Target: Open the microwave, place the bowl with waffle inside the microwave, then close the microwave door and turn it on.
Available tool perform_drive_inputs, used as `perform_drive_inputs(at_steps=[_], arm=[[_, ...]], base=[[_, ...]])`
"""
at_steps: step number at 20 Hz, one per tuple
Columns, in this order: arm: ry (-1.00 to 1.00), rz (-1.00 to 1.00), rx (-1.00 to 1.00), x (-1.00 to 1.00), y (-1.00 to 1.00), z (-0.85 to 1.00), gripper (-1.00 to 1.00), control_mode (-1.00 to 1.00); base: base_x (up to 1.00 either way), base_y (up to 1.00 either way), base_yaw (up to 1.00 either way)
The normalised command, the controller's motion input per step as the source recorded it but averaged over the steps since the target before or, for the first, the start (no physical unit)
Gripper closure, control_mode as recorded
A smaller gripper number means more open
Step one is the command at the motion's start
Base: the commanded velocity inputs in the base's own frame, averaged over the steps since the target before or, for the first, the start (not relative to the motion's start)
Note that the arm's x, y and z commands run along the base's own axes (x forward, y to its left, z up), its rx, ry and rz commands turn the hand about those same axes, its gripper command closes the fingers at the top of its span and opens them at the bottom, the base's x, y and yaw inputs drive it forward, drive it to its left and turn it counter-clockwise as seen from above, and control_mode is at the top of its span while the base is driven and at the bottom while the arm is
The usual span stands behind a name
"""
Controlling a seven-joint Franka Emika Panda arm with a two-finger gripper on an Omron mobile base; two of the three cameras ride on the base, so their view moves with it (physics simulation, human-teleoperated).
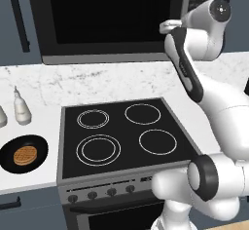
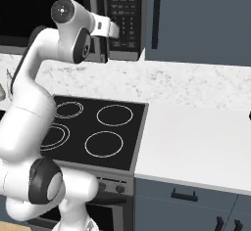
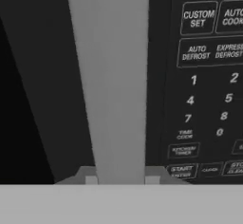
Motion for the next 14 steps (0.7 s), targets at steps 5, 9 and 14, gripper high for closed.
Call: perform_drive_inputs(at_steps=[5, 9, 14], arm=[[0.06, -0.1, -0.33, -0.97, 0.27, -0.02, 1.0, -1.0], [-0.14, -0.18, -0.11, -1.0, 0.35, 0.0, 1.0, -1.0], [-0.29, -0.24, -0.01, -1.0, 0.37, 0.0, 1.0, -1.0]], base=[[0.0, 0.0, 0.0], [0.0, 0.0, 0.0], [0.0, 0.0, 0.0]])
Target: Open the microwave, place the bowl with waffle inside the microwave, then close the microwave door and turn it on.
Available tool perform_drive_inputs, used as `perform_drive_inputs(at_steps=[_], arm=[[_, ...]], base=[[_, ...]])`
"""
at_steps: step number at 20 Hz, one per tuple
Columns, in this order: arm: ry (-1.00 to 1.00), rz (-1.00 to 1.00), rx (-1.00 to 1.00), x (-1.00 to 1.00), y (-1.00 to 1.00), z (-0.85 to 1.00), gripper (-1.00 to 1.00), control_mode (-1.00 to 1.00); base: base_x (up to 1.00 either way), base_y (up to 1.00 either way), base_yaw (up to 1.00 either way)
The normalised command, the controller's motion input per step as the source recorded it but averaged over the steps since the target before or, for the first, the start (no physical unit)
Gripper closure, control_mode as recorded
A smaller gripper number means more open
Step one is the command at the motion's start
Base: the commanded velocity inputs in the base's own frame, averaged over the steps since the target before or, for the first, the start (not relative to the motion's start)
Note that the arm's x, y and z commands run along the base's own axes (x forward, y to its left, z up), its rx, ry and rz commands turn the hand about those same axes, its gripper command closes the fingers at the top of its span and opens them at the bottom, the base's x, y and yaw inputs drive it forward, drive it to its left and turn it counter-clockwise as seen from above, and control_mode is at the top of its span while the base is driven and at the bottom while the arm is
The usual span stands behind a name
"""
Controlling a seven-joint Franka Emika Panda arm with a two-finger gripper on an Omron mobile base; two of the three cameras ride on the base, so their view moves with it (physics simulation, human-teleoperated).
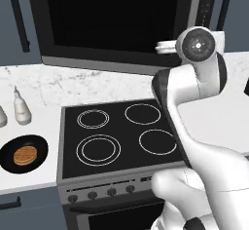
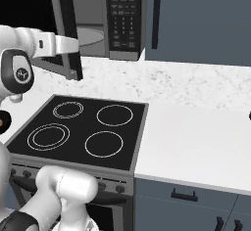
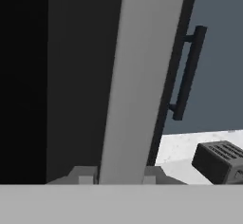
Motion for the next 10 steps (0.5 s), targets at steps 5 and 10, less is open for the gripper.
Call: perform_drive_inputs(at_steps=[5, 10], arm=[[-0.19, -0.32, -0.08, -1.0, 0.68, 0.0, 1.0, -1.0], [-0.16, -0.29, -0.14, -1.0, 0.85, -0.05, -1.0, -1.0]], base=[[0.0, 0.0, 0.0], [0.0, 0.0, 0.0]])
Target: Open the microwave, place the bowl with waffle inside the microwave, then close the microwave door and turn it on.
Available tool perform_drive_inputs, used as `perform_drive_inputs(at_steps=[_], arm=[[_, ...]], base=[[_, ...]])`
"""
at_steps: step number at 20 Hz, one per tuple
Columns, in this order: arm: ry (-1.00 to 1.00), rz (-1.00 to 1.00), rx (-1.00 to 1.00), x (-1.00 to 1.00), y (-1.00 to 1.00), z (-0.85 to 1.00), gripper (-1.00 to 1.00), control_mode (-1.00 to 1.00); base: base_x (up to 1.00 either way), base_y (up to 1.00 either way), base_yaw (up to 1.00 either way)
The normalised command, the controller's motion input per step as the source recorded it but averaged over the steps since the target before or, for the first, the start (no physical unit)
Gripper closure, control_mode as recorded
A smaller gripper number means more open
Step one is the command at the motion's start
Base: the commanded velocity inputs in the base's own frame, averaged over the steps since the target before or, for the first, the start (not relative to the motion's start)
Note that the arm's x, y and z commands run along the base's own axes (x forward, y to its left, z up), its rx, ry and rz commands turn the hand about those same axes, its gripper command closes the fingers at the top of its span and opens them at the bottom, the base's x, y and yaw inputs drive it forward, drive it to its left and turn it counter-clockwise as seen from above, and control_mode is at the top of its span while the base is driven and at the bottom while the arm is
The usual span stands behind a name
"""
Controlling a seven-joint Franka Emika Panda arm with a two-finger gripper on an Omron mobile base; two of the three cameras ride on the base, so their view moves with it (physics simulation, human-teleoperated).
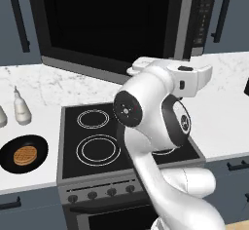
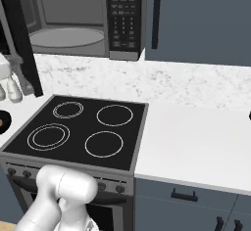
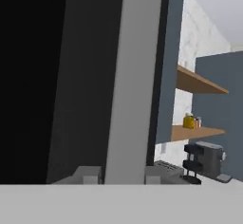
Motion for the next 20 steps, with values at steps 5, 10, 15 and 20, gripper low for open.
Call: perform_drive_inputs(at_steps=[5, 10, 15, 20], arm=[[-0.02, -0.13, -0.15, -0.71, 0.58, -0.08, -1.0, -1.0], [-0.01, -0.11, -0.03, -0.62, 0.57, 0.0, -1.0, -1.0], [0.01, -0.05, 0.0, -0.66, 0.5, 0.06, -1.0, -1.0], [0.11, 0.17, 0.15, 0.06, -0.73, 0.0, -1.0, -1.0]], base=[[0.0, 0.0, 0.0], [0.0, 0.0, 0.0], [0.0, 0.0, 0.0], [0.0, 0.0, 0.0]])
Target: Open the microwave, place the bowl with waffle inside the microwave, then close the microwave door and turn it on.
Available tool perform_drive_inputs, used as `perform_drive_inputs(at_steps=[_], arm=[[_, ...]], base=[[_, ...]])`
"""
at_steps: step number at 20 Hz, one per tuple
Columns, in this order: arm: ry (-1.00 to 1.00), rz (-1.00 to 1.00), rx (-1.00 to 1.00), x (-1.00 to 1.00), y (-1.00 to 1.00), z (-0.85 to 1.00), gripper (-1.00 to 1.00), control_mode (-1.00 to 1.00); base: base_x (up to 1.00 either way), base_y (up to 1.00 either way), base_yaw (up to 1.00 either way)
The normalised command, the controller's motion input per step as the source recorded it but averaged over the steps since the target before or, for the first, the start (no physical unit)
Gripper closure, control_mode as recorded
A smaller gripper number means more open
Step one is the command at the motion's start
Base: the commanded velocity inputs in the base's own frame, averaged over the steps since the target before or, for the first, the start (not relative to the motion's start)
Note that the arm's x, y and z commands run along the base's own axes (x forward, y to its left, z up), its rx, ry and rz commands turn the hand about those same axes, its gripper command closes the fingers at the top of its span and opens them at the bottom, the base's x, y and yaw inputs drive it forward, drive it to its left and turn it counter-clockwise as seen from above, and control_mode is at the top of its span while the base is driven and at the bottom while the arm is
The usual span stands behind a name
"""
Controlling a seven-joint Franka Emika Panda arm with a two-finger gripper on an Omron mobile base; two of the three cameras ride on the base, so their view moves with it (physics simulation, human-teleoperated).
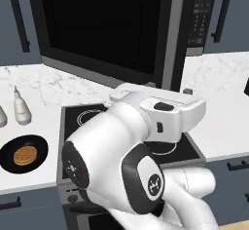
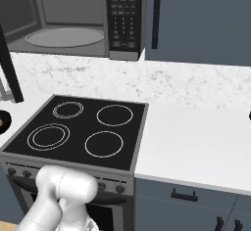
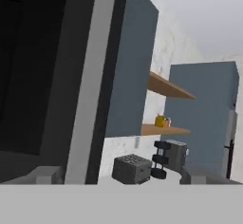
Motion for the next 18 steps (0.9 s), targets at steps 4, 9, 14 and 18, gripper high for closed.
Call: perform_drive_inputs(at_steps=[4, 9, 14, 18], arm=[[0.15, 0.32, 0.36, 0.11, -0.94, -0.18, -1.0, -1.0], [0.24, 0.71, 0.29, 0.0, -0.15, -0.34, -1.0, -1.0], [0.18, 0.76, 0.37, 0.12, 0.0, -0.08, -1.0, -1.0], [0.17, 0.7, 0.42, 0.31, -0.06, 0.0, -1.0, -1.0]], base=[[0.0, 0.0, 0.0], [0.0, 0.0, 0.0], [0.0, 0.0, 0.0], [0.0, 0.0, 0.0]])
